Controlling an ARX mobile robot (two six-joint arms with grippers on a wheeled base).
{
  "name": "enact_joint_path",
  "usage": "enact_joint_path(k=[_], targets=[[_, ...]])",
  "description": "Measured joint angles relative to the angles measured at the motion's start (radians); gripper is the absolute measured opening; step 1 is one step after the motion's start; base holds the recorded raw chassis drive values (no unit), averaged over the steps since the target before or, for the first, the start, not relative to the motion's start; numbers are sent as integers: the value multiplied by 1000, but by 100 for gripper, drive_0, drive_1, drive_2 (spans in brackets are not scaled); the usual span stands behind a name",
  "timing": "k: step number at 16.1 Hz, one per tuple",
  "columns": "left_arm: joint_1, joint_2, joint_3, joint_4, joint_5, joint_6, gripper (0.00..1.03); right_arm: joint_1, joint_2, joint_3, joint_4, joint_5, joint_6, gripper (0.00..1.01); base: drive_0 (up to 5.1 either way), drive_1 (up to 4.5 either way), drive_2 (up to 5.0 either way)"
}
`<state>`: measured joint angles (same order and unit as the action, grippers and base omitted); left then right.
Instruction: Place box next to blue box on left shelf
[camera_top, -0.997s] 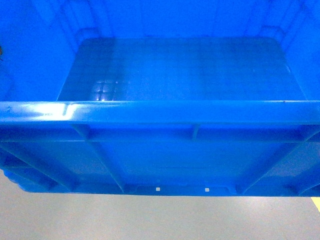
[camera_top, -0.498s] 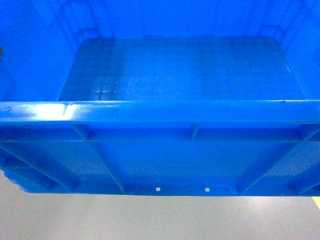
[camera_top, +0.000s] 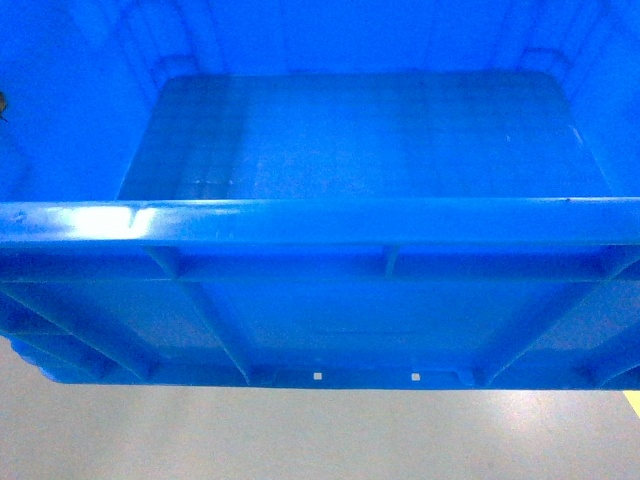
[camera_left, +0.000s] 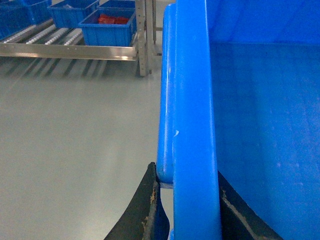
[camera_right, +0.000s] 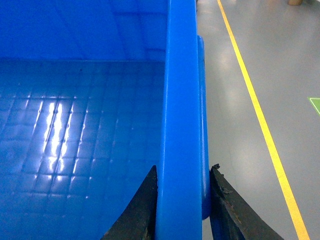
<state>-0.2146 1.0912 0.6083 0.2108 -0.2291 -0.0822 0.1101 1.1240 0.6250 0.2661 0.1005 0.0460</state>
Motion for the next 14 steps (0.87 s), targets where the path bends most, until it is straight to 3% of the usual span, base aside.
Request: enact_joint_path(k=[14], targets=[[0,-1,0,-2,0,1,18,0,0,0,-5,0,0,21,-6,399,-410]])
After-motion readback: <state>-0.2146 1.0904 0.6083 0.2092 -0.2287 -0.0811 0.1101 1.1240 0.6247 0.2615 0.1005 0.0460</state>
